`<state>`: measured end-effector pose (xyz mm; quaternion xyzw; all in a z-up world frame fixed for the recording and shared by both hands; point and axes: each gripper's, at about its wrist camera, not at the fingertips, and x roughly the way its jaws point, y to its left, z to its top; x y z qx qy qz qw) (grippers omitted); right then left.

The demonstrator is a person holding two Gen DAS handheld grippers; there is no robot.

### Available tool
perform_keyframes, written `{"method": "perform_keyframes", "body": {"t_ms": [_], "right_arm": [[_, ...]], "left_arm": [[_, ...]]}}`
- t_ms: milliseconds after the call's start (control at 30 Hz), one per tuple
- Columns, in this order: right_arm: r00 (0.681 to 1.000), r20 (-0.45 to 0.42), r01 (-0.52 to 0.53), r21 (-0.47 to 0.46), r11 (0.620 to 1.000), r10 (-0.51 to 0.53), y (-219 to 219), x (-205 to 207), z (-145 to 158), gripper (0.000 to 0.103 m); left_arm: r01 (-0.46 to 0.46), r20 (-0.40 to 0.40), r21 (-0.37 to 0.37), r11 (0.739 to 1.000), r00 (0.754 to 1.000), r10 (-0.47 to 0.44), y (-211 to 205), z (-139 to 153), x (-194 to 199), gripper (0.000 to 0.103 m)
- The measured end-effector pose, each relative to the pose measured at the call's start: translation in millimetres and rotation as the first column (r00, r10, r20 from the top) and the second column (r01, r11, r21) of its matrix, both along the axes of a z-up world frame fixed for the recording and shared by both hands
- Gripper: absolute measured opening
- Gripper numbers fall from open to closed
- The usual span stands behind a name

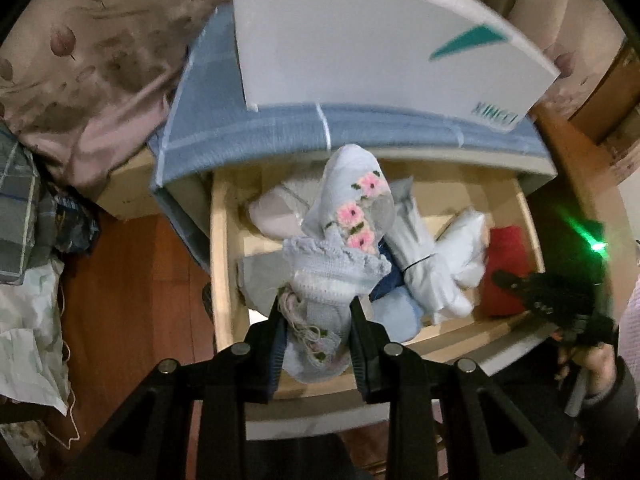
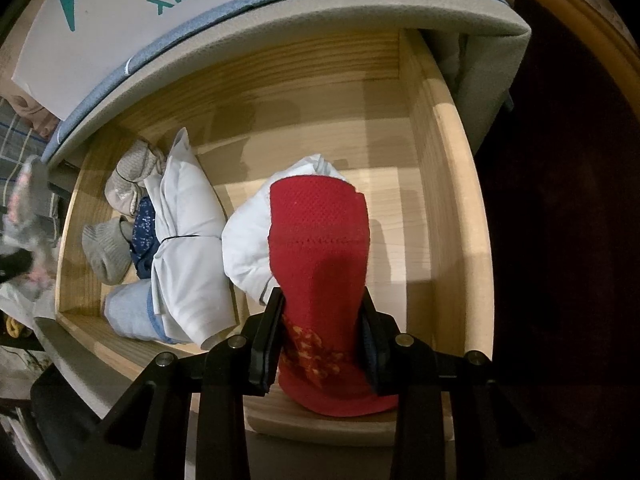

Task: Take underwear out of drawer
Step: 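Lift the pink-flowered sock out and carry it over the shoebox with the left gripper, then lower the pink-flowered sock into the shoebox and open the left gripper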

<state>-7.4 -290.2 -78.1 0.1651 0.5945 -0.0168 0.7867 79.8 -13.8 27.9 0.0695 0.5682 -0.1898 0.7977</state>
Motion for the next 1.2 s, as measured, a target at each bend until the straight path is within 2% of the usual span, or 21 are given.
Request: {"method": "perform_keyframes", "body": {"t_ms": [167,333,500,600,733,867,1200], "right_arm": [[1.0,-0.001,0.001,0.0,1.0,-0.001,0,0,0,0.032],[1.0,-0.001,0.002,0.0,1.0,-0.002,0,0,0,0.032],[1.0,-0.001,0.003,0.001,1.0,-0.003,1,0,1,0.032],[1.0,-0.001,0.003,0.002,1.0,-0.003,0,0,1,0.032],[1.0,0.0,0.003,0.004,1.0,-0.003,0,0,1,0.032],[1.0,0.0,0.003,0.005,1.0,-0.003,0,0,1,0.032],[1.0,0.003,0.01,0.022,1.0,-0.01,-2,-1,1,0.032]], "left_arm": [[0.005,0.109,-0.059,0.998,0.994,0.002,15,57,-5,0.028],[-0.002,0.232,-0.126,0.992,0.972,0.032,25,123,2,0.028],[-0.006,0.358,-0.129,0.992,0.932,0.052,17,178,23,0.028],[0.004,0.385,-0.12,0.993,0.922,0.043,8,193,40,0.028],[-0.003,0.389,-0.096,0.995,0.92,0.04,-10,194,70,0.028],[-0.015,0.38,-0.079,0.997,0.924,0.044,-27,184,96,0.028],[-0.037,0.291,0.049,0.998,0.956,0.022,-60,122,153,0.028]]}}
